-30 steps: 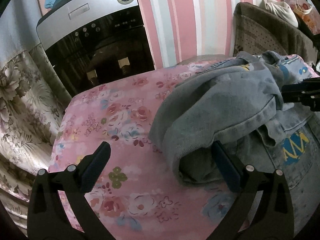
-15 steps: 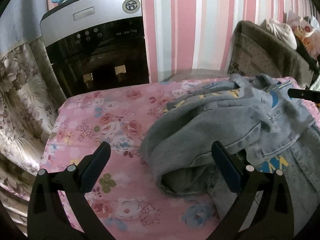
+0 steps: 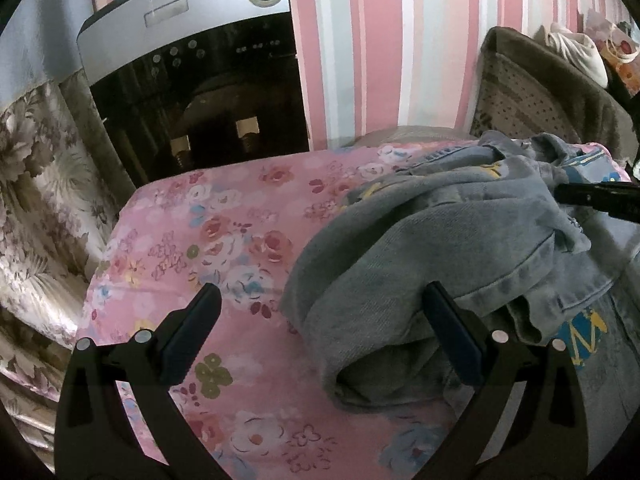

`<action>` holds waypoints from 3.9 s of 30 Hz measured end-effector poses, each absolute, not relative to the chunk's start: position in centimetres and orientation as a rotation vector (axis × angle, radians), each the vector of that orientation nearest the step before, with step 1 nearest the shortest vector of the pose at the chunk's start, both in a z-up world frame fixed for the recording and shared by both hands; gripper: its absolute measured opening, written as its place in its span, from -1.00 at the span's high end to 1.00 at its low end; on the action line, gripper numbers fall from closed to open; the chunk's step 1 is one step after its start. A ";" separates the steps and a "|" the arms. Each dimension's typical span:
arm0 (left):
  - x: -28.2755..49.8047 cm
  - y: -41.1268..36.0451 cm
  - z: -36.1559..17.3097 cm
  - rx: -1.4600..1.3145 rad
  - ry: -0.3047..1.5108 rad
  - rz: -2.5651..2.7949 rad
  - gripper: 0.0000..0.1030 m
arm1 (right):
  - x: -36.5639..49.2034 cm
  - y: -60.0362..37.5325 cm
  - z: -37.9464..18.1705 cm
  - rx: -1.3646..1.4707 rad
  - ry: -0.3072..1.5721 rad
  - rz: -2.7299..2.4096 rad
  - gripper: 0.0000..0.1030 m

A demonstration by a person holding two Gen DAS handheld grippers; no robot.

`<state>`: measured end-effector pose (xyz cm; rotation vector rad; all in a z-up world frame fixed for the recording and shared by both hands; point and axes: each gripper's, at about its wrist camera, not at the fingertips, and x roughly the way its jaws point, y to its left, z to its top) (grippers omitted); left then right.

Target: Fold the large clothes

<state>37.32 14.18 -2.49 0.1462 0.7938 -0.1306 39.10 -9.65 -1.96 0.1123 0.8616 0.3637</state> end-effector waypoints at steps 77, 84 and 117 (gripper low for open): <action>33.0 10.2 -4.9 0.000 0.931 -0.112 -0.93 | 35.8 -26.2 2.1 -0.055 0.876 -0.090 0.98; 31.8 8.5 -0.7 0.034 0.844 -0.251 -0.94 | 36.8 -29.5 -1.5 0.099 0.945 -0.048 0.83; 41.1 1.8 -1.7 0.187 0.857 -0.207 -0.94 | 31.5 -31.1 1.2 0.038 0.756 -0.055 0.13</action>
